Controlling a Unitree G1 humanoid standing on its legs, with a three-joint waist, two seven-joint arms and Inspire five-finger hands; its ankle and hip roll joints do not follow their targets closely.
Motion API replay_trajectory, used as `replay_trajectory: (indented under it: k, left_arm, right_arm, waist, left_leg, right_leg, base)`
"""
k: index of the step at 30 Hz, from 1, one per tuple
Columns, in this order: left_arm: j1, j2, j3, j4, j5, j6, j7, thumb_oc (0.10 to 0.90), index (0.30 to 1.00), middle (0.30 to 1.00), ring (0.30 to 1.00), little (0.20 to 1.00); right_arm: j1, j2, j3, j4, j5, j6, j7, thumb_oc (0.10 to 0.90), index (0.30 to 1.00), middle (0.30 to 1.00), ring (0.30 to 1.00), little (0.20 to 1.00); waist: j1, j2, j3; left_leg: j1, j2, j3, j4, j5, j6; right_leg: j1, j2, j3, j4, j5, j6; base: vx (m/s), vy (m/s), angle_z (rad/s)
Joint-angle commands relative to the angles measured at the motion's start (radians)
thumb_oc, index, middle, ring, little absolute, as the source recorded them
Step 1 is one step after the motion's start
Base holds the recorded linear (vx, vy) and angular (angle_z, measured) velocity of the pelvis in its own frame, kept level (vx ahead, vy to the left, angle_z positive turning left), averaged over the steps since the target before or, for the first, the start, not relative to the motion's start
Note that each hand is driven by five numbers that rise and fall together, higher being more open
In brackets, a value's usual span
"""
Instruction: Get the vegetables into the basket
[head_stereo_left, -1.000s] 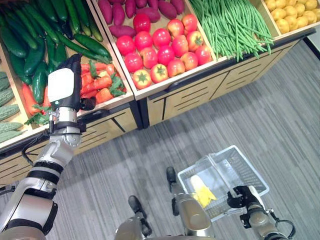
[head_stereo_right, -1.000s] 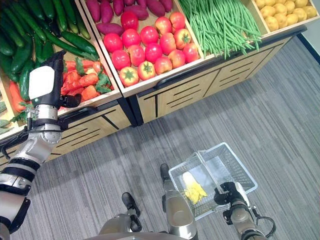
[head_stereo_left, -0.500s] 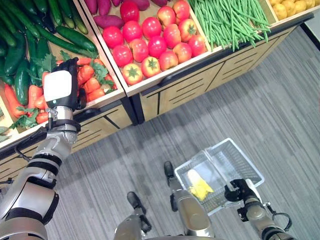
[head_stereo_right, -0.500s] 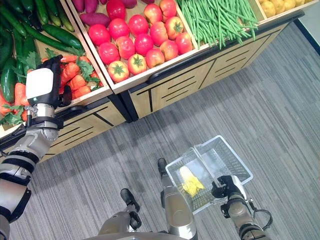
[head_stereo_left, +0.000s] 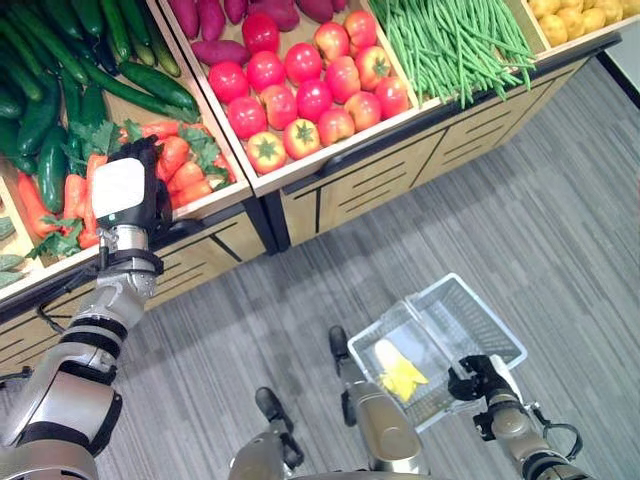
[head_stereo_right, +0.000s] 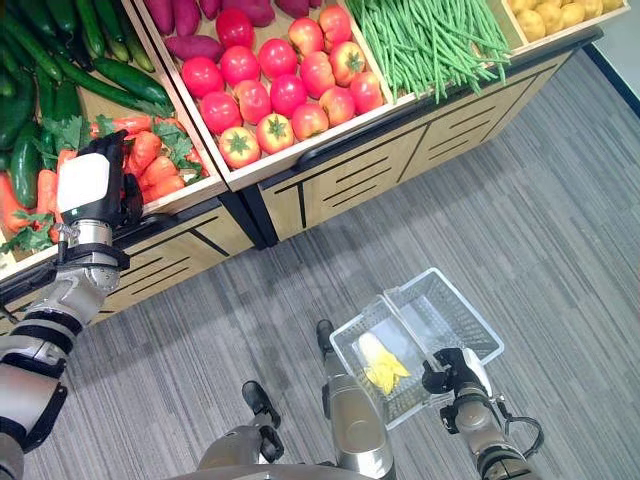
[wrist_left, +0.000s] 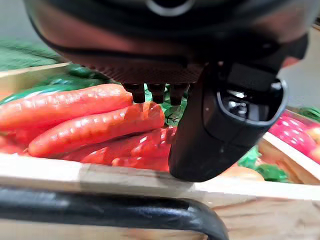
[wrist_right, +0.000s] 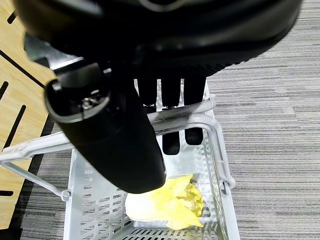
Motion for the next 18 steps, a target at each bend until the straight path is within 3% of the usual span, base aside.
replay_trajectory:
  k: [1, 7, 8, 9, 18]
  left_arm:
    - [-0.021, 0.028, 0.016, 0.118, -0.05, 0.08, 0.01, 0.9, 1.0, 1.0, 1.0, 1.0]
    - [-0.073, 0.041, 0.027, 0.25, -0.076, 0.101, 0.007, 0.9, 1.0, 1.0, 1.0, 1.0]
    - [-0.078, 0.049, 0.021, 0.259, -0.072, 0.106, 0.008, 0.482, 0.415, 0.415, 0.415, 0.415]
    - [-0.079, 0.049, 0.02, 0.259, -0.072, 0.107, 0.008, 0.4, 0.3, 0.3, 0.3, 0.3]
    - [-0.106, 0.059, 0.001, 0.249, -0.065, 0.104, 0.026, 0.4, 0.3, 0.3, 0.3, 0.3]
  right_arm:
    - [-0.006, -0.068, 0.005, -0.001, 0.038, -0.023, -0.048, 0.4, 0.3, 0.3, 0.3, 0.3]
    - [-0.022, -0.069, 0.035, -0.003, 0.028, -0.02, -0.039, 0.4, 0.3, 0.3, 0.3, 0.3]
    - [-0.021, -0.071, 0.041, -0.016, 0.024, -0.021, -0.036, 0.4, 0.3, 0.3, 0.3, 0.3]
    - [-0.021, -0.071, 0.04, -0.016, 0.024, -0.02, -0.036, 0.4, 0.3, 0.3, 0.3, 0.3]
    - [-0.024, -0.064, 0.052, -0.004, 0.031, -0.025, -0.029, 0.4, 0.3, 0.3, 0.3, 0.3]
  waist:
    - [-0.006, -0.018, -0.038]
    - [-0.008, -0.029, -0.034]
    - [-0.008, -0.03, -0.032]
    - [-0.008, -0.031, -0.032]
    - [-0.001, -0.035, -0.032]
  left_leg:
    - [0.001, 0.075, -0.108, 0.013, 0.022, -0.073]
    - [-0.004, 0.078, -0.104, 0.017, 0.024, -0.075]
    - [-0.004, 0.079, -0.105, 0.018, 0.025, -0.075]
    - [-0.004, 0.079, -0.105, 0.018, 0.025, -0.075]
    - [-0.003, 0.078, -0.112, 0.019, 0.026, -0.075]
  right_leg:
    - [-0.055, -0.076, 0.02, 0.061, -0.037, 0.136]
    - [-0.061, -0.074, 0.026, 0.064, -0.032, 0.134]
    - [-0.06, -0.073, 0.026, 0.065, -0.033, 0.133]
    - [-0.06, -0.073, 0.026, 0.065, -0.033, 0.133]
    - [-0.053, -0.076, 0.023, 0.066, -0.034, 0.133]
  base:
    - [0.0, 0.0, 0.0]
    - [-0.01, 0.001, -0.01]
    - [0.0, 0.0, 0.0]
    - [0.0, 0.0, 0.0]
    - [0.0, 0.0, 0.0]
